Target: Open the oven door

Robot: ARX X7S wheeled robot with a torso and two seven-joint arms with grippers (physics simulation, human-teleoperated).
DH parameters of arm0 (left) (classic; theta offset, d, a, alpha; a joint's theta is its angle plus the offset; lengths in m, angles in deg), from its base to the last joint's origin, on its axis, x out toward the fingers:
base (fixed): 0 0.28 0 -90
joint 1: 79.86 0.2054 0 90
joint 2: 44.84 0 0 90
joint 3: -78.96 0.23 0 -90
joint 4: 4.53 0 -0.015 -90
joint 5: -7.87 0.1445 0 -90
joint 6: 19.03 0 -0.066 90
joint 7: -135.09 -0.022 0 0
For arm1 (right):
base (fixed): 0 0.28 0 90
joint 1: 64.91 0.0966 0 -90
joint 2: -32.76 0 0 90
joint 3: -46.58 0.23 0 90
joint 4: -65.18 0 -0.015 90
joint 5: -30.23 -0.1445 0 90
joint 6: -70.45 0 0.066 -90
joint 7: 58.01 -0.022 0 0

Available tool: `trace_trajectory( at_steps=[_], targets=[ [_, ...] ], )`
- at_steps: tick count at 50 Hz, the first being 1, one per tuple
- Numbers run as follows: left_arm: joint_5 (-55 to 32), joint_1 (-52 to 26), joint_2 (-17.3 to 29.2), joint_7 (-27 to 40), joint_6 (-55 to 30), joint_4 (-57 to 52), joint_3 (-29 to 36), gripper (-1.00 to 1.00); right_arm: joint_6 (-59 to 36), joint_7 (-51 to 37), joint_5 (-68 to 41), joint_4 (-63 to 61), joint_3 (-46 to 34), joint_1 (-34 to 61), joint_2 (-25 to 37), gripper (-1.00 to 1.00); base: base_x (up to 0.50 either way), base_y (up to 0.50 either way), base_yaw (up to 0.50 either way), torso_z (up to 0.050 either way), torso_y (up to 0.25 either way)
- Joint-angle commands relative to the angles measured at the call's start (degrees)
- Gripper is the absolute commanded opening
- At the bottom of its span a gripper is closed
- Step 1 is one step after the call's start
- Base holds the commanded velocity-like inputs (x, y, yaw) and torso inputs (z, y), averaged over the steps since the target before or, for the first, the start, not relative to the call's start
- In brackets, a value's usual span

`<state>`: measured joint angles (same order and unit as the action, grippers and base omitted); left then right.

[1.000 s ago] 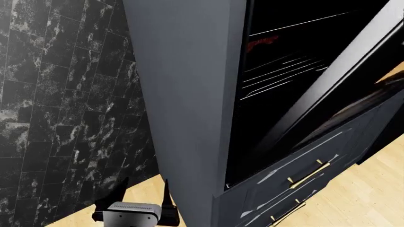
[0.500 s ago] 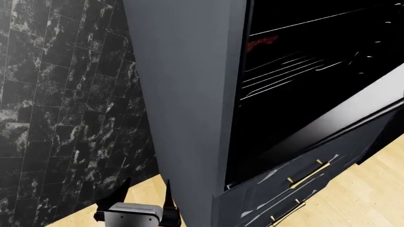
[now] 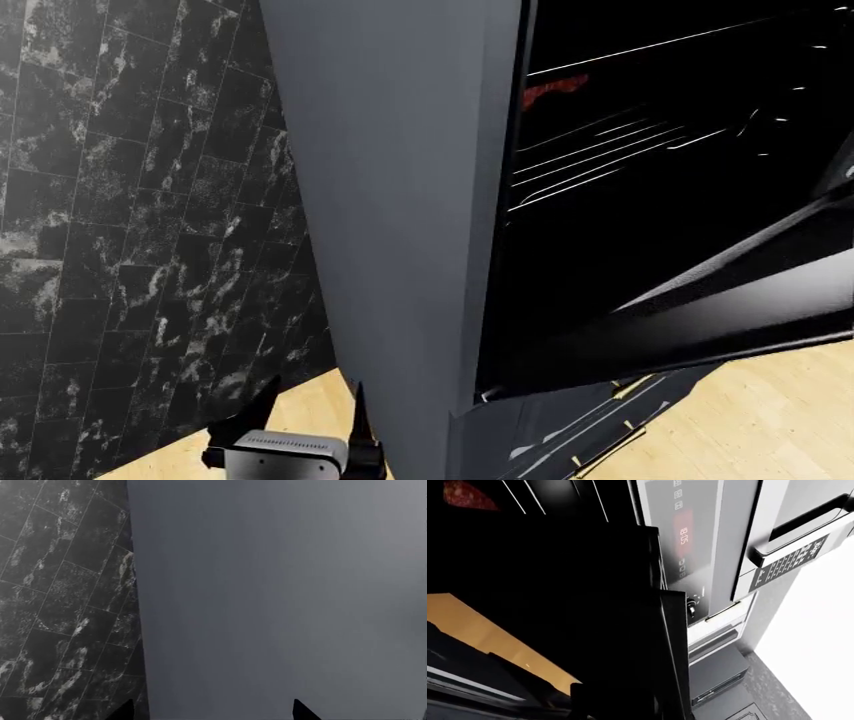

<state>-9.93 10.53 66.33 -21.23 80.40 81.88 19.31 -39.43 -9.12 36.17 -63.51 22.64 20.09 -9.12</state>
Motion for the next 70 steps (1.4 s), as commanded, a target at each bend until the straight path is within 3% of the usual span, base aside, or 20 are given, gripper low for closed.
trace_trajectory(
  at_steps=[1,70],
  targets=[
    [0.19,-0.11,0.14,-0.03,-0.12,-0.19,0.34,1.0,2.57,1.7,-1.64,-0.94,4.56,-1.74,-4.35,-1.0,0.0,0.0,0.0,0.0,0.0],
    [0.65,-0.72,0.68,-0.02,-1.25,-0.55,2.03,1.0,26.59,6.48,-8.0,9.71,21.48,-8.49,-28.97,-1.0,0.0,0.0,0.0,0.0,0.001]
  ],
)
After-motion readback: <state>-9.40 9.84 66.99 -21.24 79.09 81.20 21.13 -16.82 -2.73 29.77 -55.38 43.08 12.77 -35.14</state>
